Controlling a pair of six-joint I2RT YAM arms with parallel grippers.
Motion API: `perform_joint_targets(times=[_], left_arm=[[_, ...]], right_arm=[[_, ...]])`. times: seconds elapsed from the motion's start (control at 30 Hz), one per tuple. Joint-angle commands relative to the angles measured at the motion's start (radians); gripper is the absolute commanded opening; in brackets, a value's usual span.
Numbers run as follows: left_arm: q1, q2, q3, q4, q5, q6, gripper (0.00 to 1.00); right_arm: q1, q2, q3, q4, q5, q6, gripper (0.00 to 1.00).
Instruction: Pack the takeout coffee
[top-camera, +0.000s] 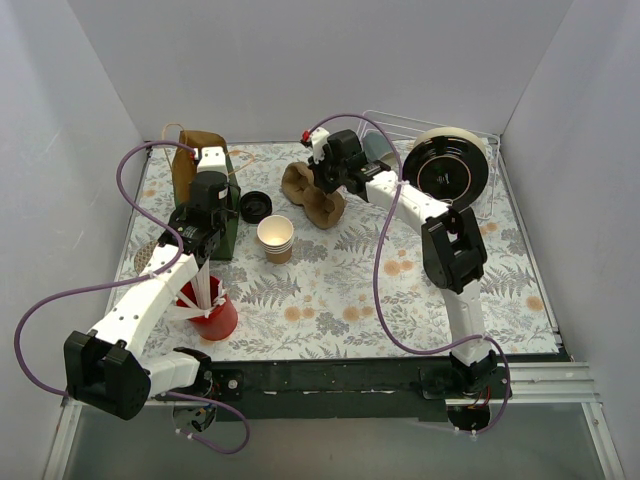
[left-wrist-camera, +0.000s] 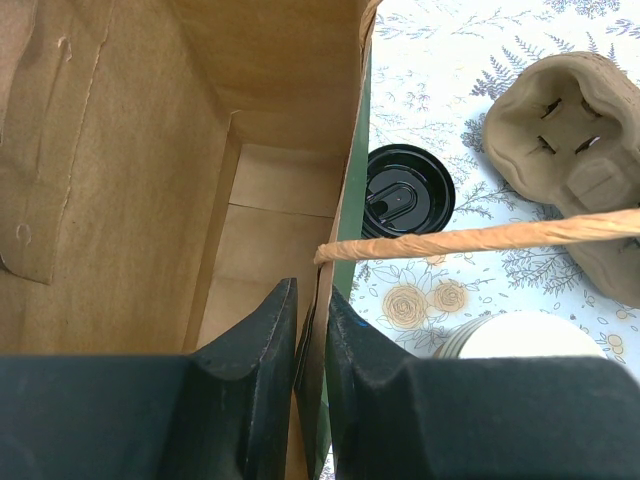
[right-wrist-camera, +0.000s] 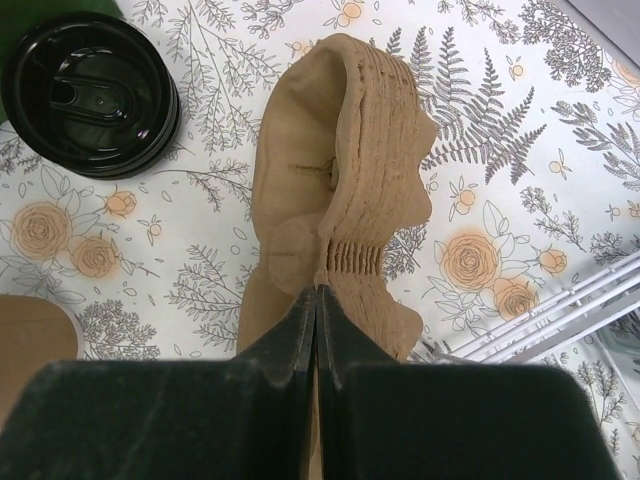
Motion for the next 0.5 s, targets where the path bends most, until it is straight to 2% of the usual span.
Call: perform_joint_targets(times=[0.0,0.03,0.1,0.13,0.2,0.23,0.33,0.47], left_arm=[[0.001,0.012,-0.019,-0.036,0.0,-0.005,0.15],[0.001,0.011,-0.022,-0.035,0.0,-0.005,0.15],[0.001,0.012,-0.023,-0.035,0.0,-0.007,0.15],[0.001,0.012,-0.023,-0.035,-0.003,-0.007,0.15],[0.001,0.014,-0.02,-0.036,-0.001,-0.007,0.15],[0.001,0.014,-0.02,-0.035,0.0,-0.007,0.15],[0.001,0.011,-0.019,-0.038,-0.003,-0.007,0.15],[0.001,0.012,-0.019,-0.038,-0.001,-0.007,0.15]], right_arm=[[-0.003,-0.051,0.024,0.007,0.0,-0.069,0.1],[-0.001,-0.053,0.027,-0.003,0.029,-0.078,0.17],[0.009,-0.08,-0.026,0.031,0.045,-0.109,0.22],[0.014,-0.093,-0.047,0.052,0.071,-0.121,0.29],[0.034,-0.113,-0.089,0.083,0.101,-0.161,0.32],[0.039,-0.116,-0.097,0.089,0.134,-0.17,0.38],[0.052,-0.11,-0.098,0.083,0.174,-0.194,0.42],[0.065,-0.093,-0.089,0.068,0.215,-0.231,0.41]])
